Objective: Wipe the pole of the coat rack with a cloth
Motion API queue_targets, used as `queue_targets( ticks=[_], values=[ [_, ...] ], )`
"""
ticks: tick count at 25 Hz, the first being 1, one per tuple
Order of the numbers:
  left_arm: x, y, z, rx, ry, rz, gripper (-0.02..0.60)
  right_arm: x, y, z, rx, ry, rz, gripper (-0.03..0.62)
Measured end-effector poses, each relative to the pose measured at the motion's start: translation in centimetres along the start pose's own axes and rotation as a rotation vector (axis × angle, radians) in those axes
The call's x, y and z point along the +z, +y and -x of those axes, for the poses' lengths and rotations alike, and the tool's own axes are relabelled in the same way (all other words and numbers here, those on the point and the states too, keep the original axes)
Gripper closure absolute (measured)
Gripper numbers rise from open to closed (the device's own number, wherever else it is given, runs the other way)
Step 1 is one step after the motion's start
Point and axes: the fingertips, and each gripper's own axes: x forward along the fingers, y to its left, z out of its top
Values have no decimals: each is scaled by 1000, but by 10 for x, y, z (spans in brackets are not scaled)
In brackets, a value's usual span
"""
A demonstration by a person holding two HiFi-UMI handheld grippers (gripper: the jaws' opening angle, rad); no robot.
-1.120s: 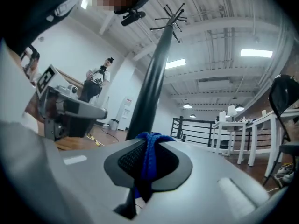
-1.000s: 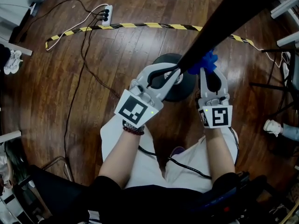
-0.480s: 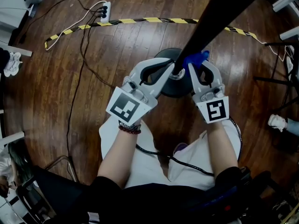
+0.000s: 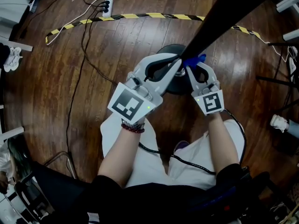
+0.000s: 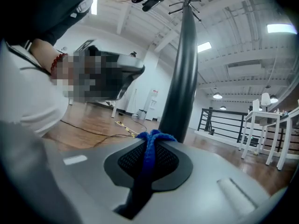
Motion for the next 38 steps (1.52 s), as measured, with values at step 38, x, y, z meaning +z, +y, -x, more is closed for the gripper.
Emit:
queue_targets(
  ticks=[38],
  values=[
    [10,-21,17,-18,8,98,577,-264,81,-32,192,692,-190,572]
  ],
)
